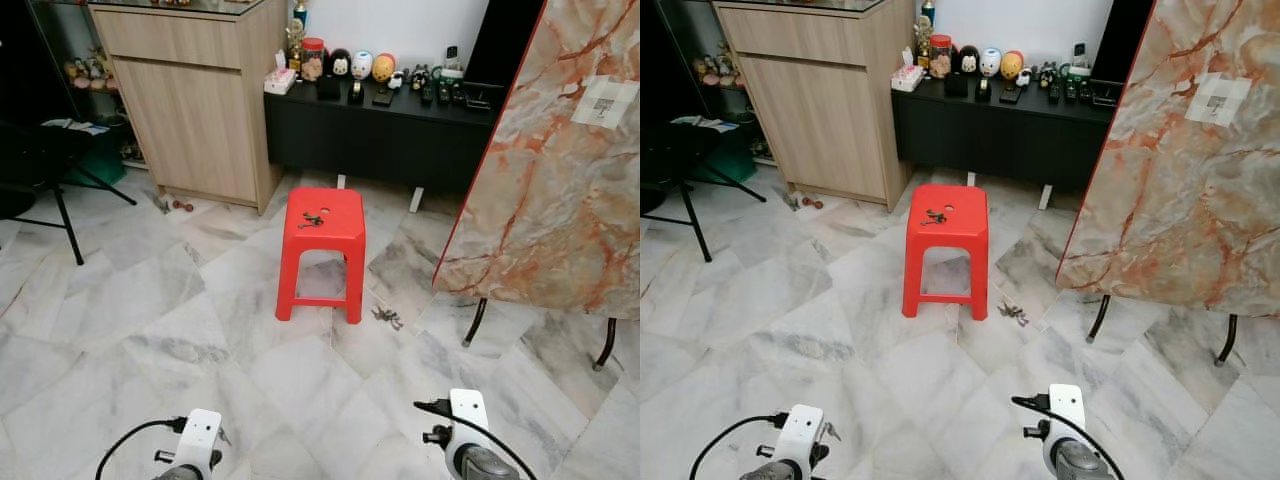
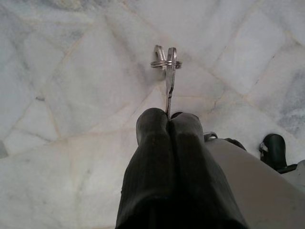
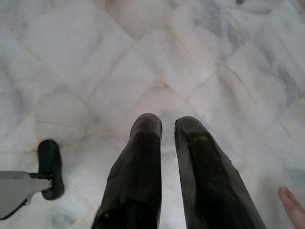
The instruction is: Hang keys on a hook
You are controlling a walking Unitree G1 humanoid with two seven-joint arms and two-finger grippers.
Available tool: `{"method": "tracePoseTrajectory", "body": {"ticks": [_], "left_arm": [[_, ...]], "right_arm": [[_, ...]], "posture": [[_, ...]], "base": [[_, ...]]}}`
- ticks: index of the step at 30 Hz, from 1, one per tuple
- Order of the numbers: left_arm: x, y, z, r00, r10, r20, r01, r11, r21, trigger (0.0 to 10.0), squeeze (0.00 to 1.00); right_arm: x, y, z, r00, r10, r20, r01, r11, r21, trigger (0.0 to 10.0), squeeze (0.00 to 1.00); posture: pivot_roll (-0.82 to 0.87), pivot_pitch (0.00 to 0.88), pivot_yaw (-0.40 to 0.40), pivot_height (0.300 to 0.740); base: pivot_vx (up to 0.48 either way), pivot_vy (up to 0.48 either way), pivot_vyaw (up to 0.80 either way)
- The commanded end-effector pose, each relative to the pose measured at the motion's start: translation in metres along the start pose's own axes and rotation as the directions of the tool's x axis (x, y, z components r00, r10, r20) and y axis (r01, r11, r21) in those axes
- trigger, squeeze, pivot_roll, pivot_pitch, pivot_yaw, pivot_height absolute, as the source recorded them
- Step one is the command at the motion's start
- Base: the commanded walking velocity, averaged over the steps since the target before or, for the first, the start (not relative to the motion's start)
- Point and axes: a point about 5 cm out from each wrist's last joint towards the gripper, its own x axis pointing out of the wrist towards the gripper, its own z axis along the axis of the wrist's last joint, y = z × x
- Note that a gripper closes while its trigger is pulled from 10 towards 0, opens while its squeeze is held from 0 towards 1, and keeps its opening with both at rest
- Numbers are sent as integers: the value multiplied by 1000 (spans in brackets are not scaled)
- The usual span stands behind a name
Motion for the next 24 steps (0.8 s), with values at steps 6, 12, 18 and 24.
{"method": "tracePoseTrajectory", "body": {"ticks": [6,12,18,24], "left_arm": [[0,-2,-1,1000,16,1,-16,1000,-26,10000,0],[0,-2,-2,1000,18,-4,-18,999,-36,10000,0],[-1,-4,-7,1000,10,-17,-11,999,-41,10000,0],[-1,-7,-10,1000,6,-20,-7,998,-54,10000,0]], "right_arm": [[-1,-6,-4,1000,-16,-20,16,1000,-3,10000,0],[-1,-5,-3,1000,-18,-17,18,1000,3,10000,0],[-1,-5,-4,1000,-22,-16,22,1000,9,10000,0],[-1,-7,-5,999,-27,-19,27,1000,-2,10000,0]], "posture": [[8,12,-69,740],[7,15,-65,740],[6,16,-68,740],[-5,5,-63,740]], "base": [[0,-86,0],[0,-259,0],[0,-257,0],[0,-272,0]]}}
